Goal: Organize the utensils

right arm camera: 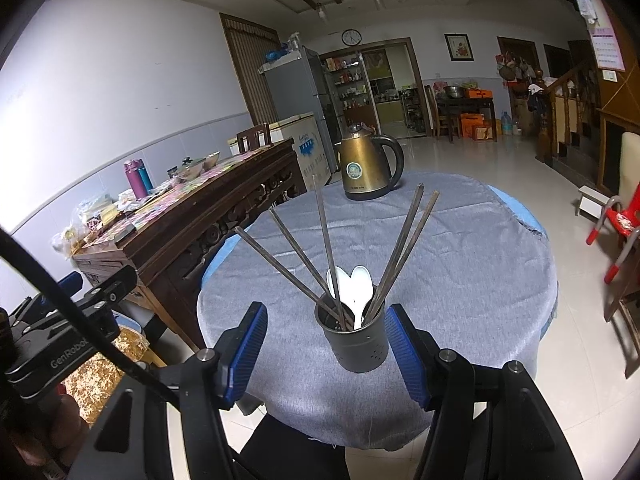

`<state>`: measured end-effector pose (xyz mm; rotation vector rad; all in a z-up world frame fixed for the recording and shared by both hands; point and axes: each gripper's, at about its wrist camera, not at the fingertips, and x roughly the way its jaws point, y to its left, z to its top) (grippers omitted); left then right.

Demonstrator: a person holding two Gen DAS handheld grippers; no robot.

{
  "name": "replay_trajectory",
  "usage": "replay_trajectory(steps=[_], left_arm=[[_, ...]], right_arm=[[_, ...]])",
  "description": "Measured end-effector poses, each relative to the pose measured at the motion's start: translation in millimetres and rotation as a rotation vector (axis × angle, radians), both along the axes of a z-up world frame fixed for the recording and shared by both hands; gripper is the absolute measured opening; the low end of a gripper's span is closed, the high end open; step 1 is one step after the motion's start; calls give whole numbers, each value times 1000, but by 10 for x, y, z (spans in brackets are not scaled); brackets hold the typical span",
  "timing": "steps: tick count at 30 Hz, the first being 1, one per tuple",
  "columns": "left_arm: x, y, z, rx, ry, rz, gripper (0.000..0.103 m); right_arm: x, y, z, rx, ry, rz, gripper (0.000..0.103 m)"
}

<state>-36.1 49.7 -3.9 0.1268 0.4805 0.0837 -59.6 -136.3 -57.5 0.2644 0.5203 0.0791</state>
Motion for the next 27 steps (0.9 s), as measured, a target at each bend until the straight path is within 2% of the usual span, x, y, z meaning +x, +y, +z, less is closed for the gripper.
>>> replay_trajectory(steps=[27], left_arm=[[57,-35,-20,-9,15,-13,87]], right_arm=[[44,-37,-51,12,19,1,65]])
